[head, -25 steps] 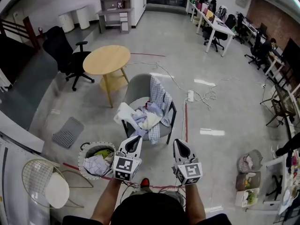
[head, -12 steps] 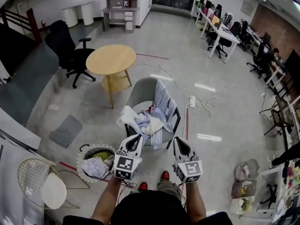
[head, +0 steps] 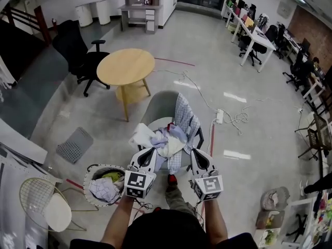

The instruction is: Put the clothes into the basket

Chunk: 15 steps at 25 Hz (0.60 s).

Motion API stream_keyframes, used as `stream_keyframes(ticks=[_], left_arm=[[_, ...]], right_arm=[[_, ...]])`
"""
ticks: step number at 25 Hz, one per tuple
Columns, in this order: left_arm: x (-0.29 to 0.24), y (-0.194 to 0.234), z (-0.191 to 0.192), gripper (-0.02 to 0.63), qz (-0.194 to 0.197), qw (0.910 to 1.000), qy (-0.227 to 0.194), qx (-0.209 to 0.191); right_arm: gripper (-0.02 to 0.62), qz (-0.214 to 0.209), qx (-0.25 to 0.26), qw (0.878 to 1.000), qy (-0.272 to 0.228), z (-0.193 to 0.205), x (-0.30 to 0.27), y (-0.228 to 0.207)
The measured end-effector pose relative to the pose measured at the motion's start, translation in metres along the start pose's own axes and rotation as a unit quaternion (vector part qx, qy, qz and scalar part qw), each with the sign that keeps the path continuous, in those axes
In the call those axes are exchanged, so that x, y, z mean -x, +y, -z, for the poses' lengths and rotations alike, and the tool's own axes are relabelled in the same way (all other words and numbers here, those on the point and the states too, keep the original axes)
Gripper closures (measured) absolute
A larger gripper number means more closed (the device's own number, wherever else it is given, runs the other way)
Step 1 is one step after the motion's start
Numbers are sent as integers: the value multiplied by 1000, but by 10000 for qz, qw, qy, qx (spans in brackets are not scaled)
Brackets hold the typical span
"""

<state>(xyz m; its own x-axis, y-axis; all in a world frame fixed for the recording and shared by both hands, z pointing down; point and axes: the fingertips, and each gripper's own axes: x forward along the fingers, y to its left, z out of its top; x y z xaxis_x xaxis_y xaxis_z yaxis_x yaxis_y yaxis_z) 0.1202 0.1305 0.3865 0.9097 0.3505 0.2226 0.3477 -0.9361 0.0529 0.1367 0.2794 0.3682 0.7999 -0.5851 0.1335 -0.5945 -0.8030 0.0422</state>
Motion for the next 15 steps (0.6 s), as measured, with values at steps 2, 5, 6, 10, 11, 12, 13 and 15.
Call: stream_keyframes(ticks=[2,5,6,10,11,12,13,15], left_arm=[[-22,7,1,600,-105,9999,79,55],[-56,14,3,600,-209,9995,208,149],[-68,17,2,600,-240,9993,232,177],[-111,36,12,600,-447,9977,373,357],[-121,40,17,600,-487,9971,411,411],[-130,44,21,600,-516,9966,454,462],[-139,47,25,600,-542,9960,502,511],[-155,55,33,600,-598,9945,626,594]], right_arm=[[568,-104,-30,9999,25,3,-21,-15],[568,-268,-99,9995,148,12,-53,-40],[568,-319,-113,9992,196,14,-64,-49],[568,-556,-226,9972,439,27,-109,-72],[568,-624,-271,9965,488,32,-119,-77],[568,-688,-313,9957,540,37,-129,-82],[568,-741,-334,9948,607,42,-138,-87],[568,-808,-364,9934,734,50,-155,-95]])
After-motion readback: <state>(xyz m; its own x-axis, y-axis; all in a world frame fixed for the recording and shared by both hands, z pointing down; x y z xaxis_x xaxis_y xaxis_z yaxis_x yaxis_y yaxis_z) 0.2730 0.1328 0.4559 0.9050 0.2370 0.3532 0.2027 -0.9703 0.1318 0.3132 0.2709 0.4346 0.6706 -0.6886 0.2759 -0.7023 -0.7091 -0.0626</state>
